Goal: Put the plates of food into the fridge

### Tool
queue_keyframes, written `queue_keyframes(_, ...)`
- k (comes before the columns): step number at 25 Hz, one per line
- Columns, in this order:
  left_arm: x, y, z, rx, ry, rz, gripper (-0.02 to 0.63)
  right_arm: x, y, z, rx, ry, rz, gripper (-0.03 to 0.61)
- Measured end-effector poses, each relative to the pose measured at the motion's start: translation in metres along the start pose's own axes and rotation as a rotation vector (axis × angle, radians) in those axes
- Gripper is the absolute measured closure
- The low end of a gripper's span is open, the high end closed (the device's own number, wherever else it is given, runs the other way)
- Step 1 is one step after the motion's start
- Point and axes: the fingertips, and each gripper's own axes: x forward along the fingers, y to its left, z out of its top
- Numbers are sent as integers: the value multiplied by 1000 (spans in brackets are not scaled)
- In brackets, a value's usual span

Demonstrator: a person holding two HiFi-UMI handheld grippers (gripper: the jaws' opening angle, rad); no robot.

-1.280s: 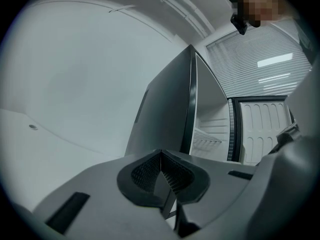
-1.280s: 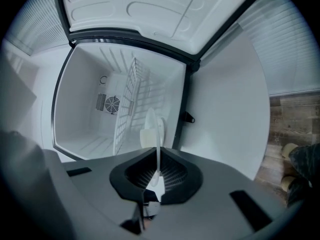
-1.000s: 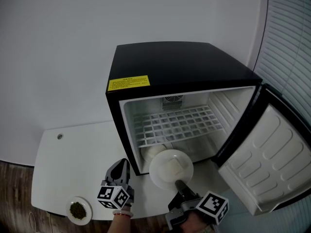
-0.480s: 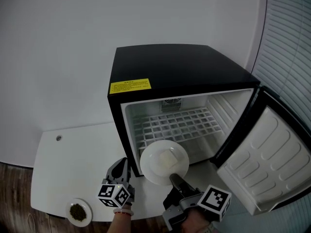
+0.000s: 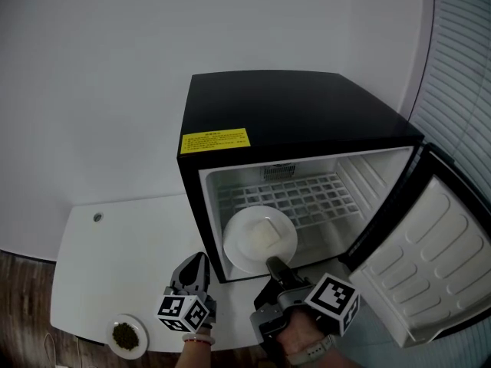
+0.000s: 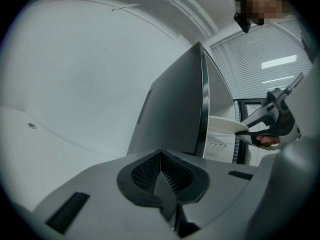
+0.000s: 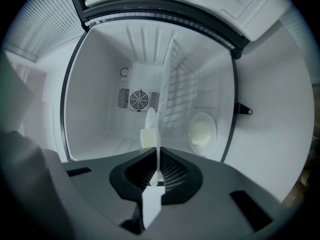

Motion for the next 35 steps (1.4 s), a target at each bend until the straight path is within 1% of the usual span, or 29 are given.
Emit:
queue_keyframes(4,2,0,2,5,-2,6,604,12,-2,7,-6,6,-16,566)
queue_keyframes(13,4,-5,0,19,2,19,604,37,0,14,43,29,-33,566)
queue_keyframes(19,7,-4,2,18,-6,26,604,51,4,19,41,24,-42,566)
queue_keyframes(23,9,-5,4,23,-12,23,604,59,8,21,31,11,-42,566)
queue_keyframes(28,9,-6,6,35,-9,10,604,63,8,22,29,6,-66,566)
queue_keyframes(33,9,-6,7,24,-13,3,604,64,8,21,40,33,-105,566)
queue_keyframes(35,9,-6,6,24,-11,1,604,65,9,21,31,46,-104,564)
